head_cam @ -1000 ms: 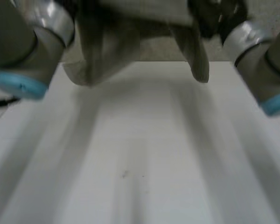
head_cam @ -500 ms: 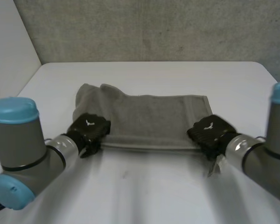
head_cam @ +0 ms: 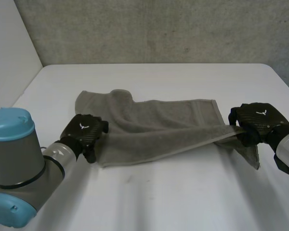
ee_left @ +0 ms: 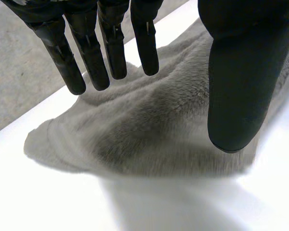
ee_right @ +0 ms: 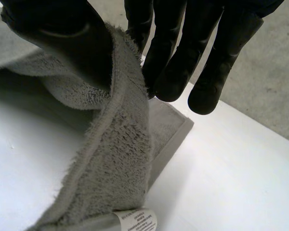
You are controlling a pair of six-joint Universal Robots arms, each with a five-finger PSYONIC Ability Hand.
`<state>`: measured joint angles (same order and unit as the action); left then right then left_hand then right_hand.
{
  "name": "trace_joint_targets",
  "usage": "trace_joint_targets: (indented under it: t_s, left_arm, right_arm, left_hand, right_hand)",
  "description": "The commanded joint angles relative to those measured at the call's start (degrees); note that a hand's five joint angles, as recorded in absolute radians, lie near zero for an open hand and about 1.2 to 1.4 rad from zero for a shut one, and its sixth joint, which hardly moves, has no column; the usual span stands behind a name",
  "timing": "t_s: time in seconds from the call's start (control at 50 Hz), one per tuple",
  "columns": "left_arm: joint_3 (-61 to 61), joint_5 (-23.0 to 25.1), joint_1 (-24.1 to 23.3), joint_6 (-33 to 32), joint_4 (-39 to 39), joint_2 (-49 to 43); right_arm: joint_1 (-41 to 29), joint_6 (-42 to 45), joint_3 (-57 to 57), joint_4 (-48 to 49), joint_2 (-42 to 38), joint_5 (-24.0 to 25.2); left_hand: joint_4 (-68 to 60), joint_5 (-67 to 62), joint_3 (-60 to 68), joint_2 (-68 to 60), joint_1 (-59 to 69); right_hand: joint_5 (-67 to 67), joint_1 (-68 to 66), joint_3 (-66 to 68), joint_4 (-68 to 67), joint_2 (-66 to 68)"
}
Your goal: Fold the towel.
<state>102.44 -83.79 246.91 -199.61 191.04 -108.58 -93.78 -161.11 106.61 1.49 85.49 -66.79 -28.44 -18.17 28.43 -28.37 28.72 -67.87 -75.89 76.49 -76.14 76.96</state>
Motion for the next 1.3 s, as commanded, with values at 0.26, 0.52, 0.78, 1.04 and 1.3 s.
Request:
trace_joint_targets:
  t_s: [0.26, 0.52, 0.78, 1.04, 1.3]
  left_arm:
    - [4.34, -1.81, -1.69, 4.04, 1.79, 3.45]
    - [5.40, -0.85, -2.84, 10.20, 0.47, 2.76]
    - [0.21, -1.02, -3.19, 10.03, 0.91, -6.47]
    - [-5.23, -1.11, -3.19, 10.03, 1.26, -10.59]
    - [-7.52, -1.28, -3.19, 9.77, 1.26, -13.59]
  right_arm:
    - [0.00, -0.43, 2.73, 3.25, -1.03, -0.01]
    - [0.09, 0.01, 2.55, 3.60, -2.44, 0.17]
    - [0.09, 0.19, 2.99, 3.78, -2.70, 0.17]
    - [0.09, 0.19, 3.52, 3.78, -2.70, -0.01]
    - [0.09, 0.27, 3.78, 3.78, -2.79, -0.01]
  left_hand:
    - [-16.53, -16.79, 16.54, -16.59, 16.24]
    - [-10.37, -10.64, 10.38, -10.44, 10.09]
    - [-10.21, -10.47, 10.21, -10.27, 9.92]
    - [-16.77, -17.03, 16.77, -16.83, 16.48]
    - [-21.77, -22.03, 21.78, -21.84, 21.49]
  right_hand:
    - [-2.13, -4.11, 3.51, -3.86, 3.04]
    - [-2.13, -4.11, 3.51, -3.86, 3.04]
    - [-2.13, -4.11, 3.51, -3.86, 3.04]
    - [-2.13, -4.11, 3.51, -3.86, 3.04]
    - [-2.13, -4.11, 3.51, -3.86, 3.04]
